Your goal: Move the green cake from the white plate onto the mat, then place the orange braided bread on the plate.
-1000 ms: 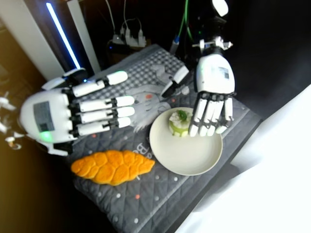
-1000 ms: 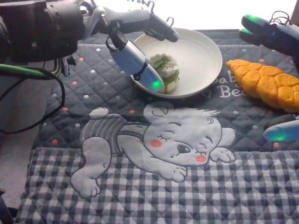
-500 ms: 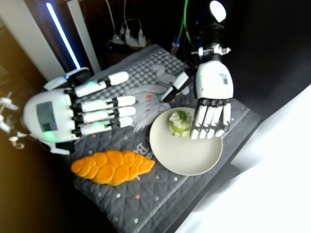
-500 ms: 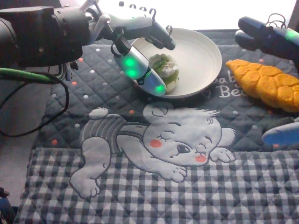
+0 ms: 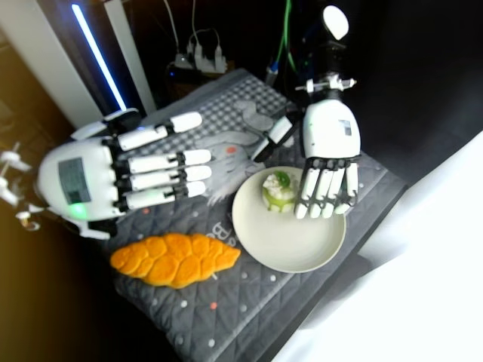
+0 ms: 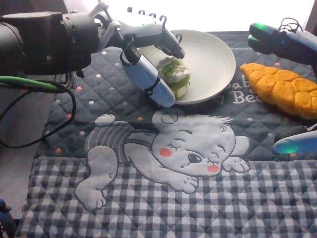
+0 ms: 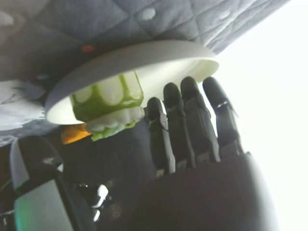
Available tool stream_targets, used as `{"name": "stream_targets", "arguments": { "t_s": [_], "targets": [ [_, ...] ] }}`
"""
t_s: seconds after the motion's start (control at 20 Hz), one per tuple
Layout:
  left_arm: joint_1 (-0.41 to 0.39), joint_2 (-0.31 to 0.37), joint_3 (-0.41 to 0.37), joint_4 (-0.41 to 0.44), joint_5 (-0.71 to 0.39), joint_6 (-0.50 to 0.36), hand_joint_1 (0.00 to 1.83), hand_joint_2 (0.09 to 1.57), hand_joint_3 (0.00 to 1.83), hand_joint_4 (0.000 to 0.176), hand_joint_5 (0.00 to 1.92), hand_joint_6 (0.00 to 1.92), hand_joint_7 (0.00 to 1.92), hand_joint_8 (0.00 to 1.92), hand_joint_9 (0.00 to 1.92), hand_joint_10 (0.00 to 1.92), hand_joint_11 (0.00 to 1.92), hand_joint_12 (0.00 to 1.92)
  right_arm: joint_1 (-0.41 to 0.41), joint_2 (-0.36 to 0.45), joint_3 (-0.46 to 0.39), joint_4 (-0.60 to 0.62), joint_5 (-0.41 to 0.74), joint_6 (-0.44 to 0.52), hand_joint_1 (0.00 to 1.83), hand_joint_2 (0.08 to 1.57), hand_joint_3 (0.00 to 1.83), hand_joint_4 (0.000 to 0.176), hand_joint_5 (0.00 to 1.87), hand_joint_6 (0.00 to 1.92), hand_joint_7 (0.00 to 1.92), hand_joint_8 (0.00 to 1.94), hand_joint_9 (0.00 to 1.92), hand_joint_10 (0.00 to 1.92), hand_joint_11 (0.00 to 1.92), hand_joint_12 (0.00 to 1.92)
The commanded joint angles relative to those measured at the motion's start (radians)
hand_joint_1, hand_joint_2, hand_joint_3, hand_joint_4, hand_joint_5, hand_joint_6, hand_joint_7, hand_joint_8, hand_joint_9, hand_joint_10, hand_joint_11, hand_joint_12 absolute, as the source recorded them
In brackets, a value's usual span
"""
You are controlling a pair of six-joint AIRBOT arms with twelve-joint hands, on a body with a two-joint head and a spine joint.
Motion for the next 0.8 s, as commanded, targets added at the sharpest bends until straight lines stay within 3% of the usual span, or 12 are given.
{"name": "stream_targets", "arguments": {
  "t_s": [0.0, 0.15, 0.25, 0.3, 0.35, 0.4, 0.5, 0.55, 0.6, 0.65, 0.7, 0.75],
  "targets": [
    [-0.004, 0.000, 0.006, -0.022, -0.036, -0.002, 0.70, 0.65, 0.00, 0.043, 0.57, 0.00, 0.57, 0.00, 0.50, 0.01, 0.08, 0.85, 0.005, 0.005, 0.002, 0.031, 0.118, 0.007, 0.74, 0.67, 0.00, 0.176, 0.07, 0.01, 0.30, 0.00, 0.36, 0.01, 0.00, 0.99],
    [0.002, -0.005, 0.006, -0.031, -0.042, -0.002, 0.69, 0.66, 0.00, 0.058, 0.59, 0.00, 0.57, 0.00, 0.52, 0.00, 0.09, 0.90, 0.005, 0.005, 0.001, 0.031, 0.118, 0.007, 0.74, 0.68, 0.00, 0.176, 0.08, 0.00, 0.33, 0.00, 0.36, 0.00, 0.01, 1.00],
    [0.004, -0.008, 0.006, -0.040, -0.053, -0.002, 0.71, 0.67, 0.01, 0.052, 0.59, 0.00, 0.60, 0.01, 0.54, 0.01, 0.09, 0.91, 0.005, 0.005, 0.001, 0.031, 0.118, 0.007, 0.70, 0.69, 0.00, 0.176, 0.08, 0.00, 0.32, 0.00, 0.37, 0.01, 0.05, 1.02],
    [0.005, -0.010, 0.006, -0.047, -0.059, -0.002, 0.71, 0.69, 0.01, 0.069, 0.59, 0.00, 0.60, 0.01, 0.53, 0.01, 0.07, 0.90, 0.005, 0.005, 0.001, 0.031, 0.118, 0.007, 0.72, 0.68, 0.00, 0.176, 0.07, 0.00, 0.31, 0.00, 0.36, 0.00, 0.03, 1.01],
    [0.005, -0.011, 0.006, -0.051, -0.063, -0.002, 0.71, 0.70, 0.01, 0.071, 0.59, 0.00, 0.61, 0.01, 0.54, 0.01, 0.07, 0.90, 0.005, 0.004, 0.000, 0.031, 0.118, 0.007, 0.71, 0.68, 0.00, 0.176, 0.07, 0.00, 0.32, 0.00, 0.36, 0.00, 0.06, 1.01],
    [0.005, -0.013, 0.006, -0.052, -0.064, -0.003, 0.69, 0.72, 0.00, 0.112, 0.59, 0.00, 0.63, 0.00, 0.55, 0.00, 0.04, 1.02, 0.005, 0.003, 0.000, 0.031, 0.118, 0.007, 0.74, 0.67, 0.00, 0.176, 0.07, 0.00, 0.33, 0.01, 0.36, 0.00, 0.04, 1.01],
    [0.009, -0.015, 0.008, -0.061, -0.065, -0.003, 0.69, 0.73, 0.00, 0.113, 0.60, 0.00, 0.64, 0.00, 0.55, 0.00, 0.01, 1.06, 0.005, 0.002, 0.000, 0.031, 0.118, 0.007, 0.71, 0.68, 0.00, 0.176, 0.07, 0.00, 0.35, 0.01, 0.38, 0.01, 0.05, 1.01],
    [0.010, -0.018, 0.011, -0.066, -0.067, -0.003, 0.68, 0.76, 0.01, 0.126, 0.60, 0.00, 0.62, 0.00, 0.53, 0.00, 0.00, 1.02, 0.005, 0.002, 0.000, 0.031, 0.118, 0.007, 0.71, 0.69, 0.01, 0.176, 0.08, 0.00, 0.36, 0.01, 0.38, 0.01, 0.05, 1.01],
    [0.011, -0.020, 0.013, -0.069, -0.068, -0.003, 0.74, 0.80, 0.00, 0.088, 0.66, 0.01, 0.69, 0.01, 0.61, 0.02, 0.04, 1.09, 0.005, 0.002, 0.000, 0.031, 0.118, 0.007, 0.69, 0.71, 0.00, 0.176, 0.07, 0.00, 0.37, 0.00, 0.39, 0.01, 0.08, 0.98],
    [0.013, -0.023, 0.015, -0.072, -0.068, -0.003, 0.77, 0.83, 0.00, 0.076, 0.69, 0.01, 0.73, 0.01, 0.70, 0.03, 0.14, 1.10, 0.005, 0.002, 0.000, 0.031, 0.118, 0.007, 0.70, 0.71, 0.00, 0.176, 0.06, 0.00, 0.36, 0.00, 0.38, 0.00, 0.07, 0.97],
    [0.015, -0.024, 0.017, -0.075, -0.069, -0.003, 0.85, 0.85, 0.00, 0.049, 0.75, 0.01, 0.80, 0.02, 0.81, 0.06, 0.30, 1.13, 0.005, 0.002, 0.000, 0.031, 0.118, 0.007, 0.68, 0.70, 0.00, 0.176, 0.05, 0.00, 0.37, 0.00, 0.38, 0.00, 0.08, 0.97],
    [0.017, -0.025, 0.018, -0.080, -0.070, -0.003, 0.96, 0.89, 0.00, 0.009, 0.82, 0.02, 0.89, 0.03, 0.93, 0.09, 0.50, 1.07, 0.005, 0.002, -0.001, 0.031, 0.118, 0.007, 0.67, 0.71, 0.00, 0.173, 0.04, 0.00, 0.37, 0.00, 0.39, 0.00, 0.09, 0.97]
  ]
}}
